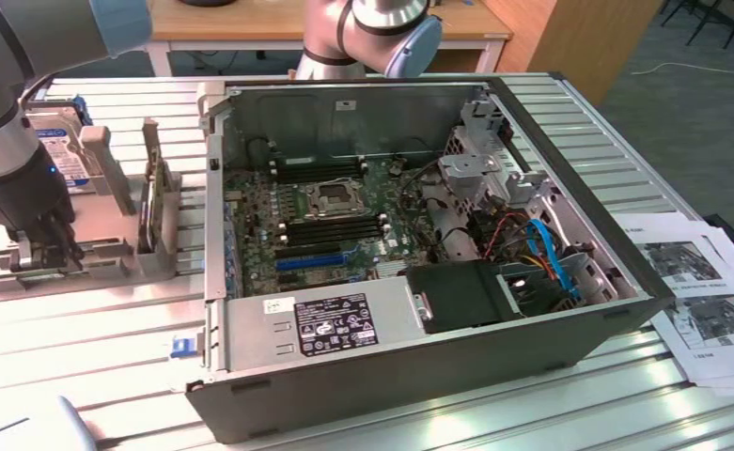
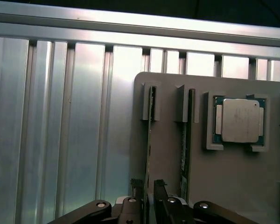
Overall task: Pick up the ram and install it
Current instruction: 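Pick up the ram and move it above insertion slot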
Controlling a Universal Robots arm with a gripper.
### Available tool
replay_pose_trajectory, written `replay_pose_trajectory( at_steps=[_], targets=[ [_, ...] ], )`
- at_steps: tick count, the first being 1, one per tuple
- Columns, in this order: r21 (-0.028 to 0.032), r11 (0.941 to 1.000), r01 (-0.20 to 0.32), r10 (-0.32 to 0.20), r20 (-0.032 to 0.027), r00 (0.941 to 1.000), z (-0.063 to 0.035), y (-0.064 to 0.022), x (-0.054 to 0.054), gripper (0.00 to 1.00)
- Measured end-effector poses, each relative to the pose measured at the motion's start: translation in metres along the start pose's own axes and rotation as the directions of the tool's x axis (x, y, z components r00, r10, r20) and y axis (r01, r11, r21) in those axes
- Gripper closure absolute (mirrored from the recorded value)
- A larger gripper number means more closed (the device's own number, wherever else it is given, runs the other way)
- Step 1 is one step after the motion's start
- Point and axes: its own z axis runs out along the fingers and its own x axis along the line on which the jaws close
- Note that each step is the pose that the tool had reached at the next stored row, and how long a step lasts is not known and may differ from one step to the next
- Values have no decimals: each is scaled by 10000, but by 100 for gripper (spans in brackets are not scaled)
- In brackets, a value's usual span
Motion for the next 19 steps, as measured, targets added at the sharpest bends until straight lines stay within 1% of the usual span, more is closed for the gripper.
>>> replay_pose_trajectory(
  at_steps=[4,19],
  targets=[
    [-2,10000,0,0,-2,10000,17,0,1,76],
    [0,10000,1,-1,-2,10000,21,-1,-15,76]
  ],
)
